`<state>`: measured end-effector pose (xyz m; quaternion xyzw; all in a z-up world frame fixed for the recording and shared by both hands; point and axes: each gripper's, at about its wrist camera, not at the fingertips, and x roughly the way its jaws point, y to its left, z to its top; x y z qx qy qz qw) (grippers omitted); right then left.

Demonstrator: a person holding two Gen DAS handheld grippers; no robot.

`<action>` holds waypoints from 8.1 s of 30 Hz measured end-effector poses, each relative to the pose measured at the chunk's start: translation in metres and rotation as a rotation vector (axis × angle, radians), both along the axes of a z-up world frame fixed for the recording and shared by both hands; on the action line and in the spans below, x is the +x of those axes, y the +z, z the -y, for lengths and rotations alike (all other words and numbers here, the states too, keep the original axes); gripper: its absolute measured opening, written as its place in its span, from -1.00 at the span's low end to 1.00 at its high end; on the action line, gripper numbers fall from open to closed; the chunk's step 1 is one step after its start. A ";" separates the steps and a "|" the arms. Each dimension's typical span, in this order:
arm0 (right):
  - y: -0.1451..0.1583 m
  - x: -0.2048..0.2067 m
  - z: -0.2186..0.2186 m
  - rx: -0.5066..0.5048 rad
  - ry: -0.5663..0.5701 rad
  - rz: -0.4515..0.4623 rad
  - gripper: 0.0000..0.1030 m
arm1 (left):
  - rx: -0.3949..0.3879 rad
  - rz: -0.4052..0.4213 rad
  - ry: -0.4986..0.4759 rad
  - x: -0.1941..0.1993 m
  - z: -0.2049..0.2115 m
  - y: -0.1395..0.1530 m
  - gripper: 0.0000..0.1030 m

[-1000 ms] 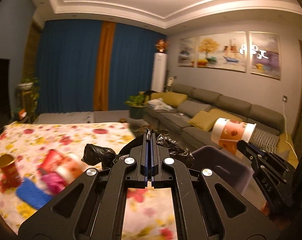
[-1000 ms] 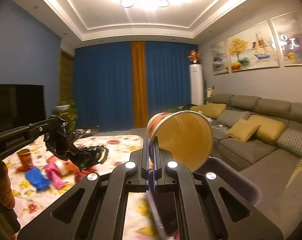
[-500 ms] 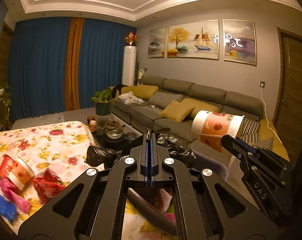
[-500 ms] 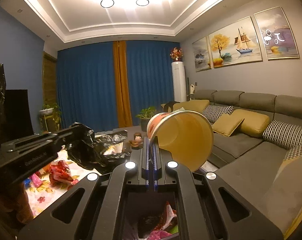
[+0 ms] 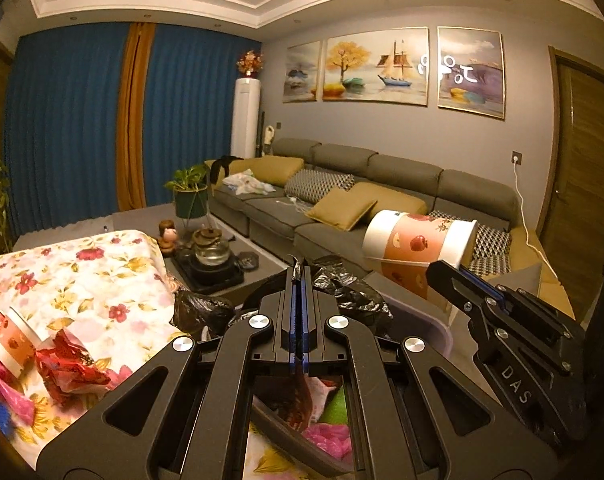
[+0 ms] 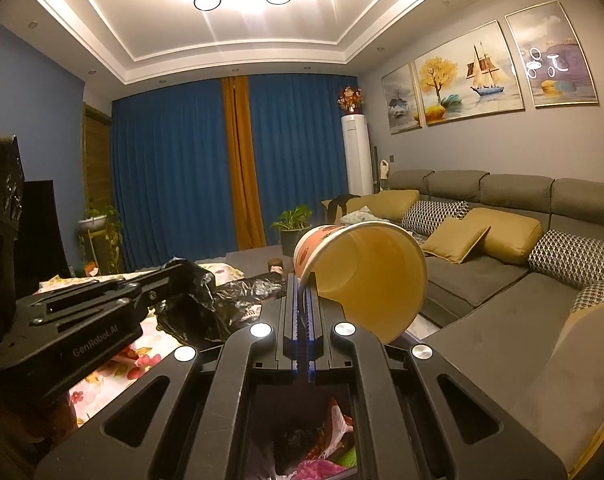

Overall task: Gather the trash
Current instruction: 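Carry the cup and black bag in both tools over the grey bin, then open both tools over the grey bin to drop cup and bag, then move both open tools back over the remaining trash on the bed, then grasp the red-white wrapper with the right tool, then grasp the pink plastic bag with the left tool while the right tool holds the wrapper, then carry the wrapper and pink bag in both tools over the grey bin, then open both tools over the grey bin to drop wrapper and bag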

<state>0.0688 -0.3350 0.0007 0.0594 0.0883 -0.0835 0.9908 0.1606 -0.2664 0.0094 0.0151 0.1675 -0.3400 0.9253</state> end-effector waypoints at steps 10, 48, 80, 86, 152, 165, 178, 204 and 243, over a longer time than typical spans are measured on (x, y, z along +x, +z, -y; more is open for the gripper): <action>-0.004 0.006 0.005 0.006 0.006 -0.008 -0.92 | 0.006 -0.028 -0.015 0.010 0.006 -0.009 -0.98; -0.004 0.000 -0.018 0.032 -0.005 0.007 0.45 | 0.035 -0.050 0.339 0.003 -0.113 -0.032 0.69; -0.032 0.101 -0.195 -0.005 0.254 -0.161 0.63 | 0.022 -0.055 0.680 0.022 -0.308 -0.040 0.69; -0.041 0.133 -0.214 -0.021 0.255 -0.208 0.63 | 0.017 -0.017 0.686 0.038 -0.311 -0.031 0.69; -0.063 0.186 -0.216 0.059 0.350 -0.315 -0.94 | -0.037 -0.256 0.533 0.085 -0.324 -0.075 -0.94; -0.031 0.144 -0.203 0.041 0.360 -0.223 -0.94 | -0.108 -0.128 0.530 0.056 -0.324 -0.043 -0.94; -0.003 0.104 -0.171 0.031 0.331 -0.156 -0.94 | -0.103 -0.072 0.484 0.028 -0.287 -0.009 -0.94; 0.009 0.020 -0.023 0.034 0.043 -0.066 -0.94 | -0.054 -0.001 0.160 -0.001 -0.092 0.025 -0.94; -0.001 0.018 0.028 0.088 -0.071 -0.065 -0.94 | 0.039 -0.097 0.026 0.037 0.005 -0.025 -0.93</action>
